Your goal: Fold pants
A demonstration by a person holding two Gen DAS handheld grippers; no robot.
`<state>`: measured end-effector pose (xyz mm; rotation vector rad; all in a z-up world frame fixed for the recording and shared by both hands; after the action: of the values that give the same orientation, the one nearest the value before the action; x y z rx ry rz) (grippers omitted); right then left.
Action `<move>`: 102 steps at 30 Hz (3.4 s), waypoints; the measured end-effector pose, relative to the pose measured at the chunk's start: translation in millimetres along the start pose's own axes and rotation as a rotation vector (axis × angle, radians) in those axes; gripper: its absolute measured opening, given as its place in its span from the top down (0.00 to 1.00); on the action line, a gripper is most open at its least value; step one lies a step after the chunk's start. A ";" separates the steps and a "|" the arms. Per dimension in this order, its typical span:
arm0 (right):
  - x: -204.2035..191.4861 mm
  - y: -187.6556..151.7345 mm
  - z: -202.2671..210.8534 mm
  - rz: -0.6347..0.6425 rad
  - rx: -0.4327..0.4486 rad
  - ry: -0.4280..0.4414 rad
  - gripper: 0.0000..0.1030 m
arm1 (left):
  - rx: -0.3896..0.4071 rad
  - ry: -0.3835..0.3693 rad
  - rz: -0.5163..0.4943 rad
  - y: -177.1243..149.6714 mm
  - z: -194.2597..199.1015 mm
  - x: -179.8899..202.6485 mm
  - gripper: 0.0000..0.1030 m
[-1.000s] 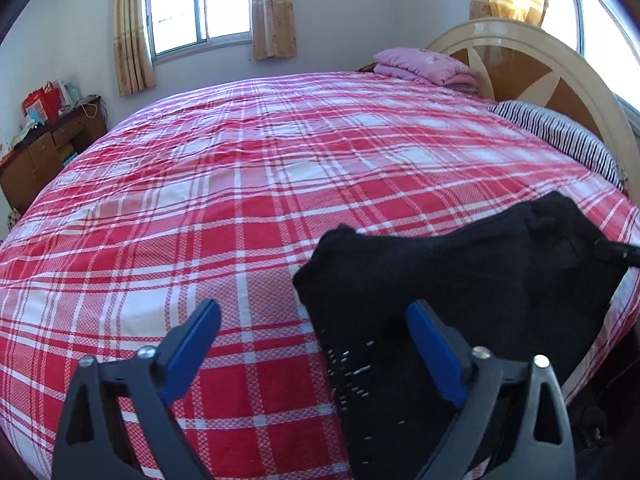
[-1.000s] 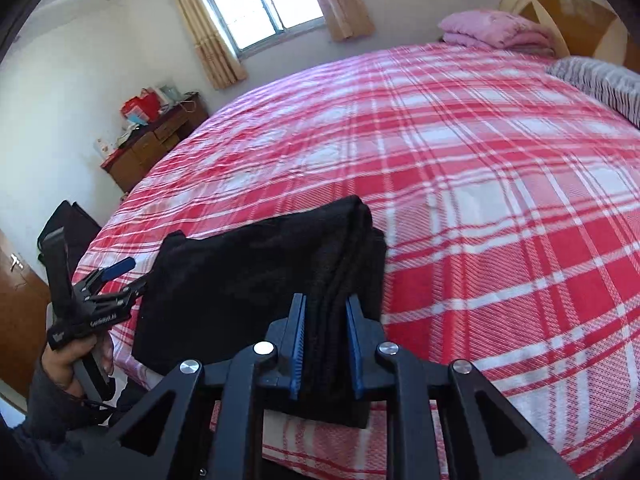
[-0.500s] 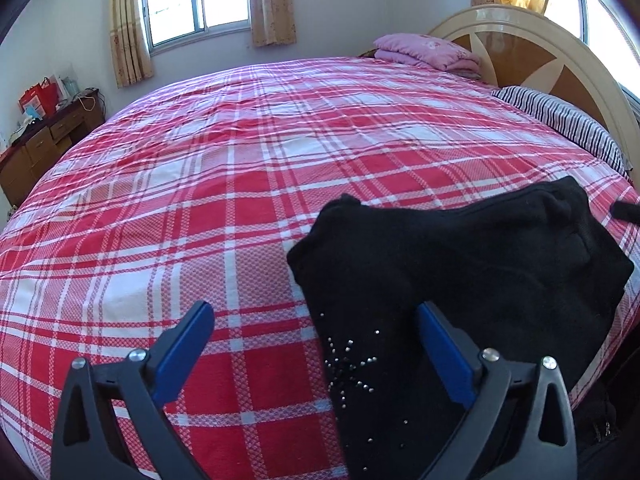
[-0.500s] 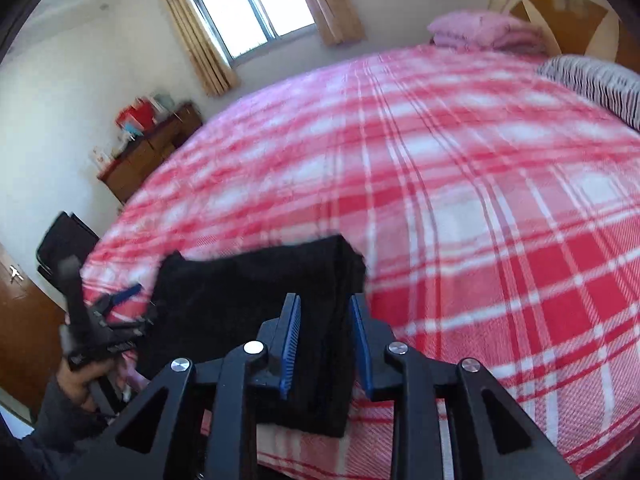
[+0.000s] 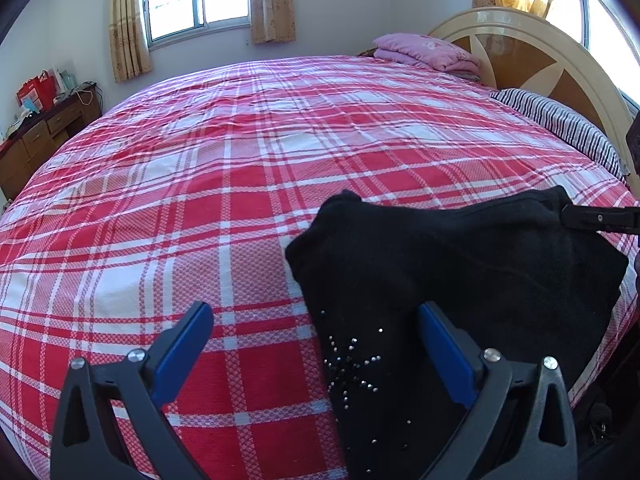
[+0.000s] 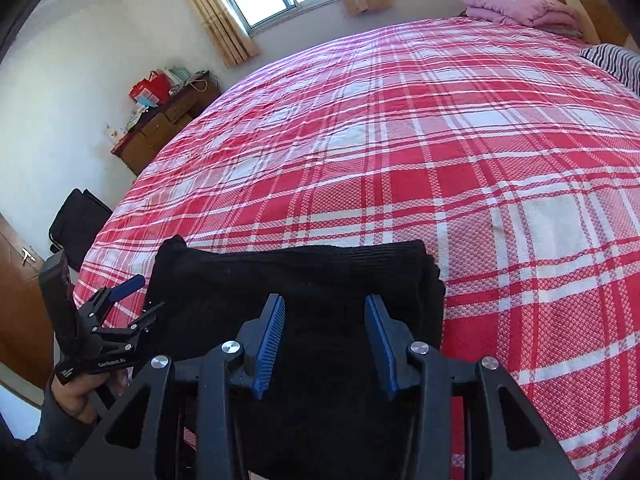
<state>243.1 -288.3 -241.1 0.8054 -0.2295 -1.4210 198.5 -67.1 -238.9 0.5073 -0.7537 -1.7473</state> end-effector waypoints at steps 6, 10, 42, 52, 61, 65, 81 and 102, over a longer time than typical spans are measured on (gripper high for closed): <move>-2.5 -10.9 26.0 -0.010 0.013 -0.008 0.57 | -0.015 0.024 -0.027 1.2 9.9 2.9 0.00; -16.2 -30.9 56.4 0.046 0.018 0.016 0.53 | 0.008 0.011 -0.073 8.1 27.6 17.4 0.00; 13.7 -0.6 38.7 -0.029 0.045 0.038 0.50 | -0.022 -0.029 0.028 -1.9 9.1 3.9 0.00; 49.5 -29.2 28.3 -0.121 -0.038 0.044 0.50 | -0.036 -0.096 0.038 -10.7 1.4 17.7 0.00; 31.6 -29.8 8.4 -0.082 0.006 0.094 0.50 | -0.013 -0.122 0.049 -11.8 -4.6 23.1 0.00; 33.3 -27.3 6.5 -0.083 0.014 0.102 0.50 | -0.011 -0.125 0.041 -11.1 -5.8 22.9 0.00; 28.4 -24.4 15.1 -0.132 0.070 0.158 0.72 | -0.008 -0.208 0.041 -8.3 0.6 33.7 0.33; -45.5 49.7 24.3 0.052 0.112 0.214 0.75 | 0.039 -0.273 0.223 26.8 33.9 -14.6 0.81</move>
<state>259.6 -257.5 -178.6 1.0299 -0.1652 -1.2709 198.3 -50.2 -196.6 0.2022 -0.9985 -1.6119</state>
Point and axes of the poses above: each gripper's, at about its wrist camera, not at the fingertips, and z roughly against the way its jaws point, x to its right, y to its top, the point moved 10 cm from there along -z, roughly the way its jaws point, and after that the axes turned 2 degrees about -y, right-handed, at the moved point
